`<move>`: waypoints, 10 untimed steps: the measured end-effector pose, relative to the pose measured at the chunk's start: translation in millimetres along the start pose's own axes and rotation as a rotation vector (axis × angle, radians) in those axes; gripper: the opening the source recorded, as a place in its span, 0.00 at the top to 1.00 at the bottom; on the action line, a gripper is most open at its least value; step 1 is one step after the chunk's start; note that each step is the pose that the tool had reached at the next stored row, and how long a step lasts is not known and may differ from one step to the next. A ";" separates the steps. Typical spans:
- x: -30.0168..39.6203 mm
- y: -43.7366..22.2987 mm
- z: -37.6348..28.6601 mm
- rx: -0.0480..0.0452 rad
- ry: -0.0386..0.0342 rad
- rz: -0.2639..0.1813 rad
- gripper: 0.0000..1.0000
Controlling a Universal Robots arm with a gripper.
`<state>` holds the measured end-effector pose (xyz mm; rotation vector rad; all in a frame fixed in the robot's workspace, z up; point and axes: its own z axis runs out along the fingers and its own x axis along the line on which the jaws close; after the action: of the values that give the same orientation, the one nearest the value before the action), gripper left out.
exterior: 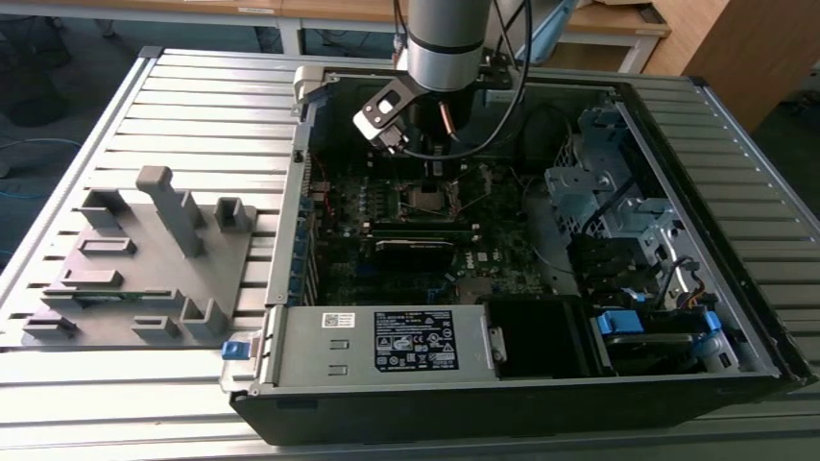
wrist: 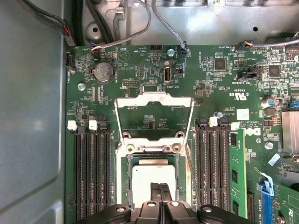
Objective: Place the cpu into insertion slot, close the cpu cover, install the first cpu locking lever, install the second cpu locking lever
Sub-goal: 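Place the cpu into insertion slot, then close the cpu cover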
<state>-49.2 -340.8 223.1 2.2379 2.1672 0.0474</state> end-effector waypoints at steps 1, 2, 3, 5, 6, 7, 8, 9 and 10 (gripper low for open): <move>0.0 0.0 -0.1 0.0000 0.0000 0.000 0.90; 0.0 0.0 -0.2 0.0001 -0.0002 0.000 0.90; 0.0 0.0 -0.3 0.0002 -0.0003 0.000 0.90; -0.1 0.0 -1.6 0.0004 -0.0007 0.000 0.90; 0.0 0.0 -1.9 0.0003 -0.0005 0.000 0.90; 0.0 0.0 -1.8 0.0002 -0.0003 0.000 0.90; 0.0 0.0 -1.8 0.0002 -0.0003 0.000 0.90; 0.0 0.1 -2.9 0.0002 -0.0003 0.000 0.90; 0.0 0.1 -4.0 0.0001 -0.0003 0.000 0.90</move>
<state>-49.3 -340.8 227.1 2.2378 2.1671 0.0469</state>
